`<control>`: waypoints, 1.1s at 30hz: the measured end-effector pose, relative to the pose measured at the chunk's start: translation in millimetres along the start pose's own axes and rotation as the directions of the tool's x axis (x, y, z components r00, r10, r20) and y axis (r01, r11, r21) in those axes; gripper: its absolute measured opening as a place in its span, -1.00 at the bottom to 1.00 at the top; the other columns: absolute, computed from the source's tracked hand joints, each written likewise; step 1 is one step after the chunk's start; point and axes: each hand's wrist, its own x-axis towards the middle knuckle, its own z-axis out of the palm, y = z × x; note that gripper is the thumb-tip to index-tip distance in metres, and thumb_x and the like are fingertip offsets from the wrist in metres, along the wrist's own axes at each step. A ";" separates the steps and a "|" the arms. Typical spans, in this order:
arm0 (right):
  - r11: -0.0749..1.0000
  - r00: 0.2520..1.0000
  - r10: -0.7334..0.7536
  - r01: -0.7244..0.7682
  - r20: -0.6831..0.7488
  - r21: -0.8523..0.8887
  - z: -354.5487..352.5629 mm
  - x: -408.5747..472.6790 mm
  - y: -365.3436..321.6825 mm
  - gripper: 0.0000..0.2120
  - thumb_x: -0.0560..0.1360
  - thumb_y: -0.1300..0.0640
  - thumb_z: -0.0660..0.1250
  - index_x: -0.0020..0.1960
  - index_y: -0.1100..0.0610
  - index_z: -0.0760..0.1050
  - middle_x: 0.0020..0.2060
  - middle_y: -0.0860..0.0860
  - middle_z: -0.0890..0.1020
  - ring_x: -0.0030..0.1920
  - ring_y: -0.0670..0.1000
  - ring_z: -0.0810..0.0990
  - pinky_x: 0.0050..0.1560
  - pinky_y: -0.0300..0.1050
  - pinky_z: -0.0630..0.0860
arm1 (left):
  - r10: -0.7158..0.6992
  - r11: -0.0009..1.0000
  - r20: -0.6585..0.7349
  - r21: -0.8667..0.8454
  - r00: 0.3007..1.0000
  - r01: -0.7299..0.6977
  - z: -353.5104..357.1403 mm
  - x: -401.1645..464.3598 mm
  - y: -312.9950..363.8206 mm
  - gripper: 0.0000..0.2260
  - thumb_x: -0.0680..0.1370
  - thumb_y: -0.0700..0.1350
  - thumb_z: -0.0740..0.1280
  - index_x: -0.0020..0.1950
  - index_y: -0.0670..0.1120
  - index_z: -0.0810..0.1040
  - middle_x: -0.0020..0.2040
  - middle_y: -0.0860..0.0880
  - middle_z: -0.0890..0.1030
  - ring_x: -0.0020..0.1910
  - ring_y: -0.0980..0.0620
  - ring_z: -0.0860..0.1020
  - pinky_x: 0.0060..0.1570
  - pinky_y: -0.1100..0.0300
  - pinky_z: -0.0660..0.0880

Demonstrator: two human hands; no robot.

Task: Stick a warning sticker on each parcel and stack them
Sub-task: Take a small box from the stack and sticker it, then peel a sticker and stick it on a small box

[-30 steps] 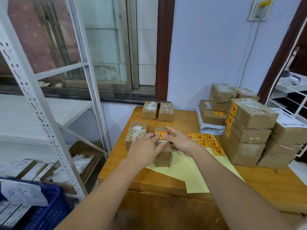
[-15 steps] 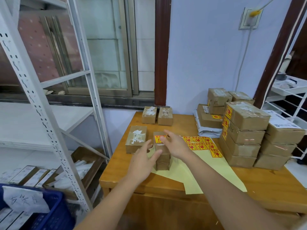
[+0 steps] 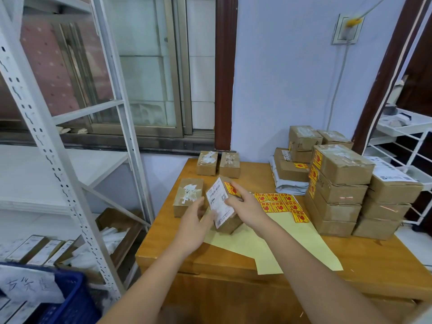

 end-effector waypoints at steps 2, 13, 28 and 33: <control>0.993 1.000 0.000 -0.002 0.023 0.120 -4.3 -2.9 -1.8 -0.47 0.60 0.06 0.27 0.51 -0.28 0.29 0.18 -0.16 0.64 0.04 -0.09 0.66 0.07 0.02 0.60 | -0.014 0.992 -0.025 -0.122 1.000 0.011 -0.8 6.4 7.7 -0.63 0.68 -0.04 0.32 0.48 0.14 0.39 0.33 0.23 0.53 0.32 0.24 0.49 0.21 0.29 0.48; 0.992 0.998 -0.009 0.001 0.066 0.123 -31.0 -15.0 3.6 -0.55 0.63 0.08 0.25 0.44 -0.30 0.33 0.15 -0.20 0.64 0.07 -0.11 0.66 0.06 -0.13 0.57 | -0.184 0.912 0.056 -0.364 0.981 0.192 10.6 36.9 25.4 -0.51 0.68 -0.06 0.32 0.54 0.31 0.28 0.32 0.11 0.59 0.23 0.03 0.61 0.23 -0.14 0.59; 0.624 0.969 -0.216 0.039 -0.124 -0.781 -43.5 11.2 14.1 -0.03 0.38 -0.40 0.25 0.62 -0.13 -0.14 0.27 0.02 0.43 0.23 0.07 0.43 0.15 0.00 0.46 | -0.053 0.987 -0.063 -0.157 0.997 0.042 62.3 71.0 40.7 -0.47 0.65 -0.02 0.36 0.58 0.17 0.27 0.36 -0.01 0.29 0.08 0.27 0.45 -0.21 0.49 0.44; 0.666 0.969 -0.163 -0.029 -0.184 -0.745 -57.9 45.0 18.0 -0.06 0.39 -0.38 0.26 0.62 -0.10 -0.06 0.29 0.06 0.43 0.30 0.11 0.40 0.16 0.06 0.45 | -0.020 0.995 0.009 -0.101 1.000 0.021 67.8 95.2 37.5 -0.40 0.68 0.06 0.29 0.67 0.12 0.12 0.54 0.01 0.22 0.29 0.17 0.39 0.24 0.27 0.34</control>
